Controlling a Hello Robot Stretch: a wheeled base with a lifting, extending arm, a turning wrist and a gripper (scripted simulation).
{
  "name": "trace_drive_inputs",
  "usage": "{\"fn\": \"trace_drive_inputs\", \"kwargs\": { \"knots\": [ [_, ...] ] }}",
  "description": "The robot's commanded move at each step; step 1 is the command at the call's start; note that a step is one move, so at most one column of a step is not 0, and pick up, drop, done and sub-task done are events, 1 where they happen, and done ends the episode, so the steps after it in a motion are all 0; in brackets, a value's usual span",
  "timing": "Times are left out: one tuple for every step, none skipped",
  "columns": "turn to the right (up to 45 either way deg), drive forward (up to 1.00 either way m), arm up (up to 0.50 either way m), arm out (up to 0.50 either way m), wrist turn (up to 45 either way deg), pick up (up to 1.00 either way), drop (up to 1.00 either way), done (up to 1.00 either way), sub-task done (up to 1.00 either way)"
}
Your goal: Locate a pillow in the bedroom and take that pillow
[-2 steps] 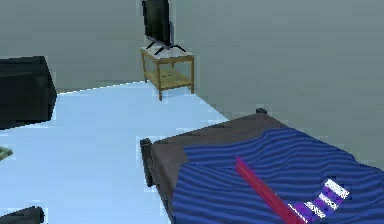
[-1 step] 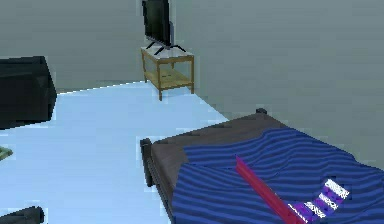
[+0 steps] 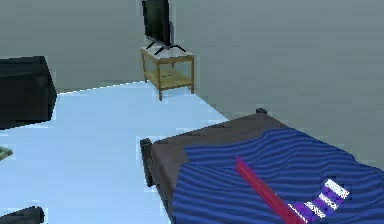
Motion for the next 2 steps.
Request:
{"fn": "trace_drive_inputs", "kwargs": {
  "knots": [
    [0.0,0.00,0.00,0.14,0.0,0.00,0.00,0.00,0.00],
    [0.0,0.00,0.00,0.00,45.0,0.00,0.00,0.00,0.00]
  ]
}}
